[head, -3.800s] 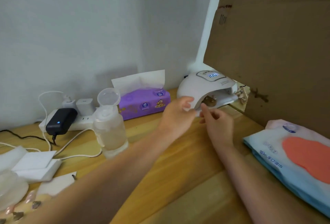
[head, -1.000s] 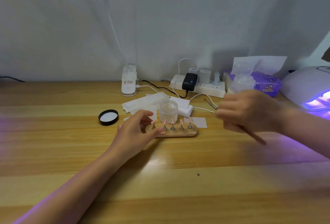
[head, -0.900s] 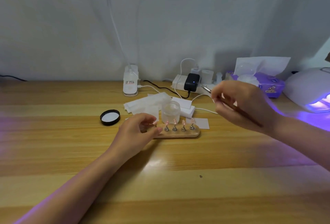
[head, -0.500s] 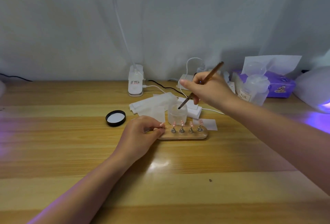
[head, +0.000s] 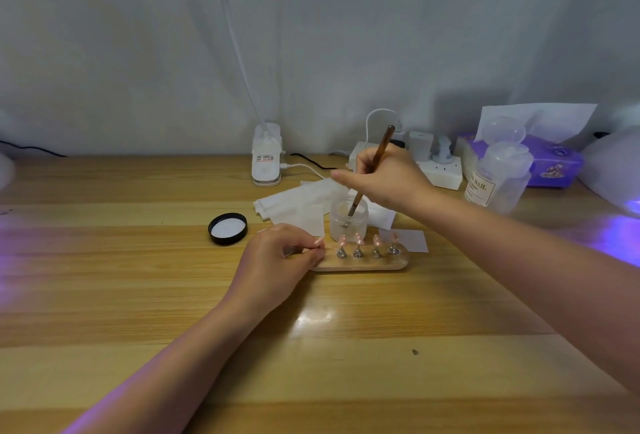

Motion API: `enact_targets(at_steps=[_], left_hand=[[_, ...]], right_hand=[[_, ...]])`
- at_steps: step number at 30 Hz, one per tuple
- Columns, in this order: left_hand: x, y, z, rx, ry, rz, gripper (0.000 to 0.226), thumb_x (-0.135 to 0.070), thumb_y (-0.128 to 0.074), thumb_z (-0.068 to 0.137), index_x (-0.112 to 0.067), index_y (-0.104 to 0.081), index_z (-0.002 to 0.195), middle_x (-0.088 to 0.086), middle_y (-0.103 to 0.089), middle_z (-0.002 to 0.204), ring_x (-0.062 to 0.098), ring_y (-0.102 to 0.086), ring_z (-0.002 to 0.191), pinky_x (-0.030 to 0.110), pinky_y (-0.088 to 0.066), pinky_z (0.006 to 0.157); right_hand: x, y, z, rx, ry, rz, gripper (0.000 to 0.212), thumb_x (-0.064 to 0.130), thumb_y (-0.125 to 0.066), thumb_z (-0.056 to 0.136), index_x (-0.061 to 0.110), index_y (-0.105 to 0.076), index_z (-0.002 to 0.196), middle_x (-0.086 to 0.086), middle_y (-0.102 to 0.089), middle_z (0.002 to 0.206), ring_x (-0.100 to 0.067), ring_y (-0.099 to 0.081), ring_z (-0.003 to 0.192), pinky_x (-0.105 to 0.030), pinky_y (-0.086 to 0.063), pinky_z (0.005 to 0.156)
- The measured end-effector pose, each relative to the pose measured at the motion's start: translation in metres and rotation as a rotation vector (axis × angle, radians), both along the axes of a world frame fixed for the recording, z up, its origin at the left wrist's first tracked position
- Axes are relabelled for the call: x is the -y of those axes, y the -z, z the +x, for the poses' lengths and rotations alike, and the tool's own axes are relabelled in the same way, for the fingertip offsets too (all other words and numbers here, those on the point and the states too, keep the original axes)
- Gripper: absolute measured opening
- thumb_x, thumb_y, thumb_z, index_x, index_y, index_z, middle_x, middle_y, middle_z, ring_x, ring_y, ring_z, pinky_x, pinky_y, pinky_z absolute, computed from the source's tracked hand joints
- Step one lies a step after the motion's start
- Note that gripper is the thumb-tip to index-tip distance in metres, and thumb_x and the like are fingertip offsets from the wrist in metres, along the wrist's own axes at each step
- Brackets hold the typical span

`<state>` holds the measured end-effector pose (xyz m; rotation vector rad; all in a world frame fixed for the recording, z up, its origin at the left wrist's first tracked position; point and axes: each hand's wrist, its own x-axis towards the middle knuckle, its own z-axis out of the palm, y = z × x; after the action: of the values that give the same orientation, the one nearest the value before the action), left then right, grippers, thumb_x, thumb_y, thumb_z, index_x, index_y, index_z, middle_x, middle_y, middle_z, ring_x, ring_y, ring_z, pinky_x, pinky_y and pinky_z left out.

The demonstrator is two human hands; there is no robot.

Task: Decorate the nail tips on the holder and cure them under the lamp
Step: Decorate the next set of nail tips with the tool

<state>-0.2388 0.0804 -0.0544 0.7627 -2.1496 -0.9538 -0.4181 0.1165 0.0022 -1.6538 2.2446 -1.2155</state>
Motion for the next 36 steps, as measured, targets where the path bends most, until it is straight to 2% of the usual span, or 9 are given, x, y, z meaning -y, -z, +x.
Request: enact_targets(at_steps=[3,7,11,13,22,27,29,33,36], left_hand=[[-0.001,0.0,0.001,0.007,0.005,-0.008,0.009,-0.012,-0.069,0.08,-0.014,-0.073,0.088,-0.011,-0.064,0.087,0.005,-0.058,0.09,0.023,-0.049,0.086],[-0.002,-0.001,0.001,0.009,0.0,-0.012,0.01,-0.012,-0.069,0.08,-0.012,-0.073,0.089,-0.01,-0.063,0.087,0.007,-0.058,0.09,0.026,-0.049,0.086],[-0.002,-0.001,0.001,0.019,-0.005,-0.044,0.011,-0.012,-0.069,0.079,-0.012,-0.073,0.09,-0.015,-0.06,0.085,0.005,-0.058,0.089,0.024,-0.05,0.084],[-0.003,-0.001,0.001,0.014,-0.01,-0.045,0.01,-0.011,-0.07,0.078,-0.013,-0.073,0.088,-0.015,-0.06,0.085,0.006,-0.058,0.089,0.024,-0.05,0.084],[-0.003,0.001,0.001,-0.009,-0.012,-0.014,0.011,-0.009,-0.071,0.076,-0.014,-0.073,0.086,-0.01,-0.061,0.089,0.004,-0.058,0.088,0.02,-0.05,0.082],[-0.005,0.001,0.002,-0.043,0.02,0.006,0.017,-0.008,-0.071,0.076,-0.025,-0.069,0.074,-0.009,-0.06,0.089,0.0,-0.056,0.088,0.012,-0.048,0.08],[-0.006,0.0,0.002,-0.051,0.028,-0.002,0.016,-0.007,-0.071,0.076,-0.023,-0.069,0.073,-0.009,-0.061,0.087,0.001,-0.057,0.087,0.018,-0.05,0.082],[-0.008,0.0,0.003,-0.052,0.028,-0.022,0.011,-0.005,-0.071,0.076,-0.015,-0.068,0.074,-0.01,-0.063,0.082,0.009,-0.058,0.086,0.037,-0.05,0.086],[-0.009,-0.001,0.003,-0.053,0.038,-0.031,0.016,-0.003,-0.07,0.077,-0.019,-0.067,0.072,-0.01,-0.065,0.076,0.004,-0.059,0.08,0.025,-0.05,0.081]], right_hand=[[-0.001,0.002,0.002,0.001,-0.022,0.052,0.042,0.04,-0.066,0.08,0.016,-0.047,0.052,0.003,-0.047,0.05,-0.011,-0.047,0.053,-0.032,-0.047,0.063],[-0.005,-0.008,0.0,0.111,0.038,-0.072,0.04,0.04,-0.06,0.086,0.009,-0.059,0.06,0.003,-0.05,0.049,-0.007,-0.048,0.048,-0.026,-0.046,0.06],[-0.015,-0.014,-0.011,0.384,0.159,-0.183,0.043,0.04,-0.056,0.088,0.012,-0.057,0.056,0.011,-0.05,0.037,0.001,-0.043,0.033,-0.01,-0.035,0.038],[-0.02,-0.011,-0.016,0.464,0.214,-0.172,0.042,0.039,-0.056,0.089,0.012,-0.056,0.057,0.012,-0.047,0.032,0.001,-0.041,0.029,-0.008,-0.031,0.033],[-0.034,0.005,-0.026,0.699,0.375,-0.135,0.041,0.045,-0.057,0.087,0.014,-0.055,0.06,0.008,-0.044,0.031,-0.003,-0.039,0.03,-0.014,-0.034,0.039],[-0.042,0.004,-0.028,0.665,0.426,-0.209,0.041,0.044,-0.054,0.089,0.015,-0.054,0.059,0.009,-0.044,0.032,-0.006,-0.042,0.038,-0.018,-0.036,0.043],[-0.048,0.004,-0.024,0.662,0.398,-0.272,0.04,0.043,-0.052,0.09,0.017,-0.055,0.06,0.01,-0.046,0.033,-0.001,-0.043,0.035,-0.015,-0.037,0.041],[-0.064,0.008,0.0,0.624,0.206,-0.465,0.039,0.043,-0.044,0.092,0.017,-0.06,0.068,0.007,-0.057,0.043,0.0,-0.051,0.039,-0.01,-0.038,0.038],[-0.078,0.026,0.025,0.479,0.022,-0.541,0.04,0.047,-0.037,0.091,0.022,-0.063,0.075,0.002,-0.066,0.058,-0.005,-0.059,0.051,-0.012,-0.043,0.048]])
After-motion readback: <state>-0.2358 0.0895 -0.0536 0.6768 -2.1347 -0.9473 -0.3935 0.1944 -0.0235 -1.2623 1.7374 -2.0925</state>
